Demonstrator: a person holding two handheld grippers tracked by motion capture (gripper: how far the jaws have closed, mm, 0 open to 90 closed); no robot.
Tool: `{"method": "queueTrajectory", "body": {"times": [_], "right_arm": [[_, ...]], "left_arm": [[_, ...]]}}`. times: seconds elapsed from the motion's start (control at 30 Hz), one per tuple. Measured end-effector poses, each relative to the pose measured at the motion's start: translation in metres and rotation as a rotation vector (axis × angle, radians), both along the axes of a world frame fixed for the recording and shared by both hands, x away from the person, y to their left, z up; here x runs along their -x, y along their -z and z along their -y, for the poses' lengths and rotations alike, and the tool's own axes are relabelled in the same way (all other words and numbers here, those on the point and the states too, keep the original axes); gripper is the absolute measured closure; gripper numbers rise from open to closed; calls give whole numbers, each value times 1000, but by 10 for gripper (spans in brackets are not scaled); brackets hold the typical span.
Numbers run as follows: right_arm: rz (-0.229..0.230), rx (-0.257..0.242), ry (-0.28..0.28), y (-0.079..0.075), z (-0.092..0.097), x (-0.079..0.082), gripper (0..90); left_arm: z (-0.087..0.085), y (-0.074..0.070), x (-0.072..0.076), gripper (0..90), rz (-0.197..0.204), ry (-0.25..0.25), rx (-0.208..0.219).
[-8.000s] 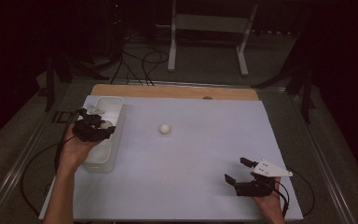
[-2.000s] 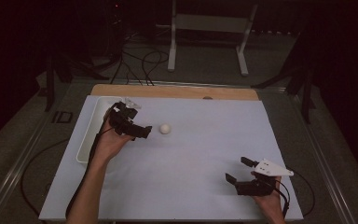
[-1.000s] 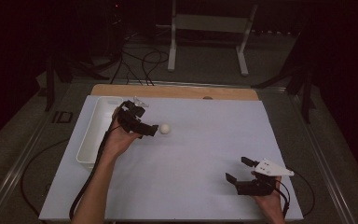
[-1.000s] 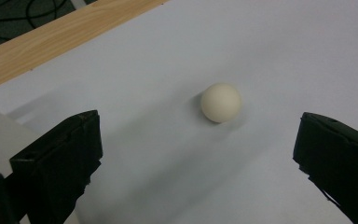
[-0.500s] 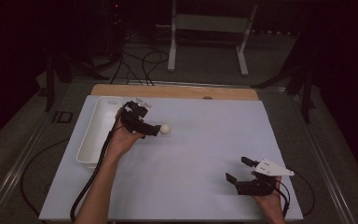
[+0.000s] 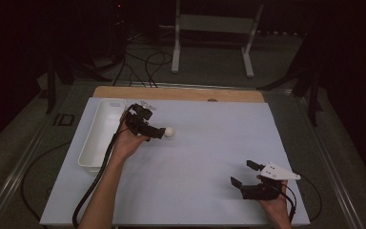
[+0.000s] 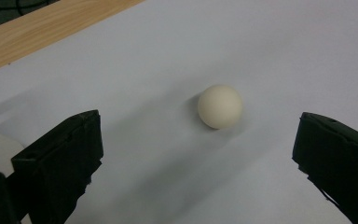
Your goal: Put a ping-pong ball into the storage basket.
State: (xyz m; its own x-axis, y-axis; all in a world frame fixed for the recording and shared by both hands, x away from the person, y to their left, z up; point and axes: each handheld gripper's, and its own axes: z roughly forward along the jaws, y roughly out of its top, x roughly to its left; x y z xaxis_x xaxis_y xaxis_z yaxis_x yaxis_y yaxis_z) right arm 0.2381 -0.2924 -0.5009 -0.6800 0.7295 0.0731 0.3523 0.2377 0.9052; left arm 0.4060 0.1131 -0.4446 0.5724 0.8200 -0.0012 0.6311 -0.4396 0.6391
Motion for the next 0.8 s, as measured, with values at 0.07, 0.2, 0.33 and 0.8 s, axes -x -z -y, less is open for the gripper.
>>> {"method": "queueTrajectory", "body": {"times": [0.07, 0.2, 0.33, 0.8], "right_arm": [[-1, -1, 1, 0, 0, 0, 83], [-2, 0, 1, 0, 0, 0, 82], [-2, 1, 1, 0, 0, 0, 82], [-2, 1, -1, 0, 0, 0, 82]], "left_arm": [[1, 1, -1, 21, -2, -1, -1], [1, 3, -2, 22, -9, -3, 2], [2, 5, -4, 26, -11, -4, 6], [8, 10, -8, 29, -24, -2, 15]]}}
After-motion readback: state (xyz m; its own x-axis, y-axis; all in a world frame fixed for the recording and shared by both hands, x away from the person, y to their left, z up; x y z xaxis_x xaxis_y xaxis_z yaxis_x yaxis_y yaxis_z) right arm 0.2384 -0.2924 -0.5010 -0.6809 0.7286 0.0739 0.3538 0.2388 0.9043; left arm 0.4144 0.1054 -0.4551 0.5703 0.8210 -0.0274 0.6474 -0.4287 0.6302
